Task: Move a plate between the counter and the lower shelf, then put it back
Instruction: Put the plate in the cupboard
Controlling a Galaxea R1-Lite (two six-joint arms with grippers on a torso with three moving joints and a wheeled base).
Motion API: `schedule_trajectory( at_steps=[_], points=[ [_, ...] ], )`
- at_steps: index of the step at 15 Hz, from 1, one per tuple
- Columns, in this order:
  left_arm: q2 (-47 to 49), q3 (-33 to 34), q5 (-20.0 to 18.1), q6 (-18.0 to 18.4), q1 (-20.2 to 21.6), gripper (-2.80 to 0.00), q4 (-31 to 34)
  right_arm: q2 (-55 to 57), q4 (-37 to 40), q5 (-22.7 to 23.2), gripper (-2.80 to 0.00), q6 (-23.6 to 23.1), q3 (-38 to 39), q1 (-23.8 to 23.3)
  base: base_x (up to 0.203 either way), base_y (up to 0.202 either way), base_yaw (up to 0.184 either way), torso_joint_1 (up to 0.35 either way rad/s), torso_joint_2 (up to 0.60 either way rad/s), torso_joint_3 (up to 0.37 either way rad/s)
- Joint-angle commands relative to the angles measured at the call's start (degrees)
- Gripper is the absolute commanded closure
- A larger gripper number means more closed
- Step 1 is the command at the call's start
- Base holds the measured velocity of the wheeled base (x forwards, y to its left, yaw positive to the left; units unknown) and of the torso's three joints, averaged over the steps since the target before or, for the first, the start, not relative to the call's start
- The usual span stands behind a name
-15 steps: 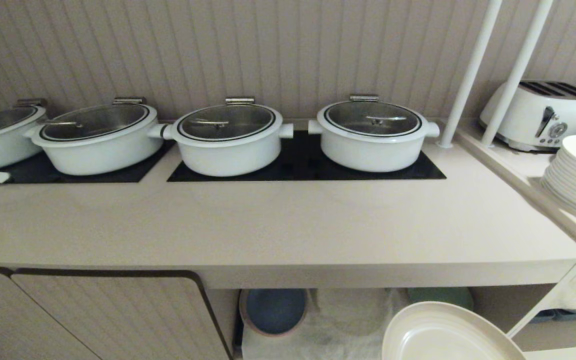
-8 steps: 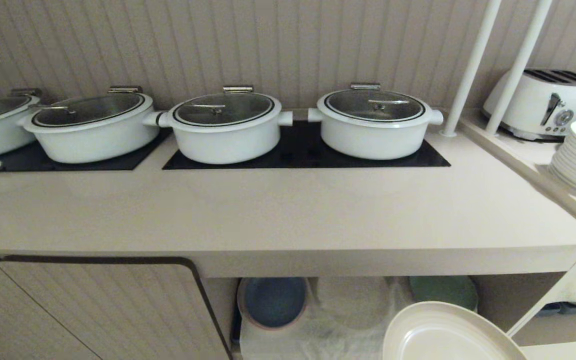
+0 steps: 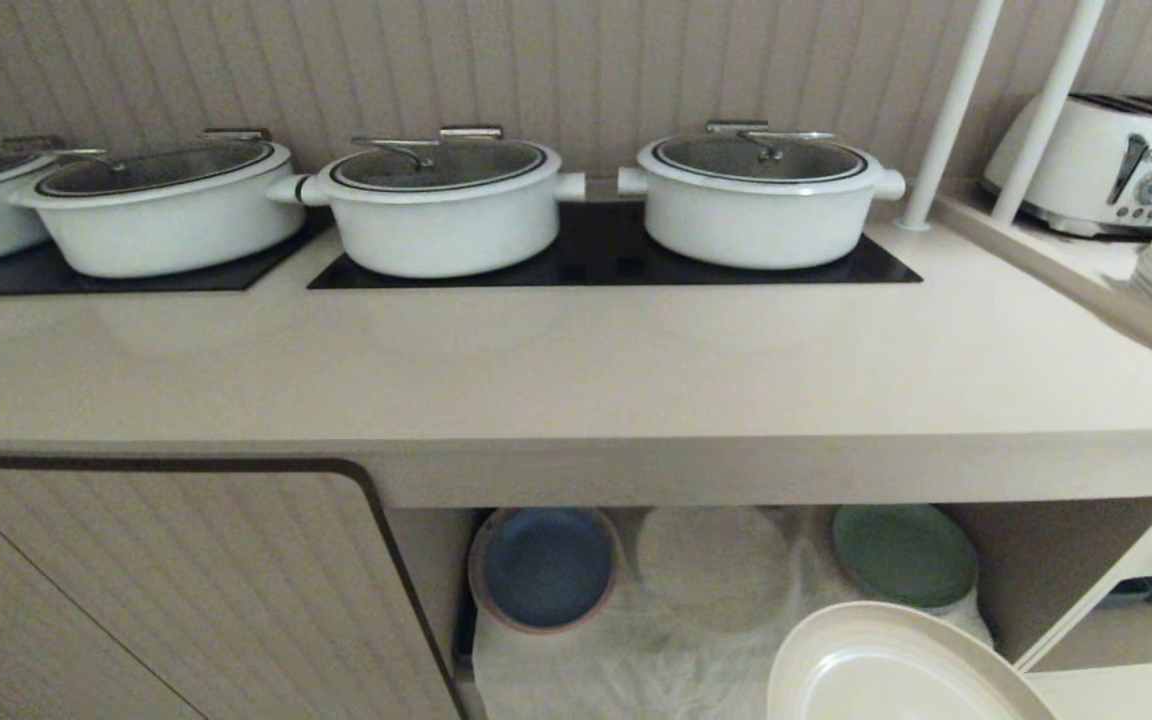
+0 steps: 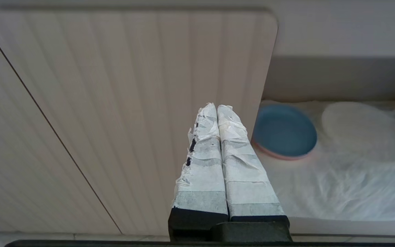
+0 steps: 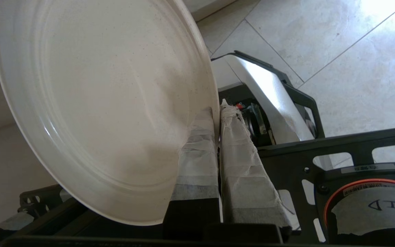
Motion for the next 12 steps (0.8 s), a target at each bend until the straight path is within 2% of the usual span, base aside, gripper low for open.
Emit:
schedule_trajectory(
  at_steps=[1,12],
  points=[
    [0.0,0.0,0.0,0.0,0.0,0.0,0.0,-0.1,0.1,0.0,0.0,0.3,0.0,0.0,0.0,0.0,0.0,-0.223,0.54,0.283],
    [0.0,0.0,0.0,0.0,0.0,0.0,0.0,-0.1,0.2,0.0,0.0,0.3,0.1,0.1,0.0,0.0,0.0,-0.21,0.5,0.286]
  ],
)
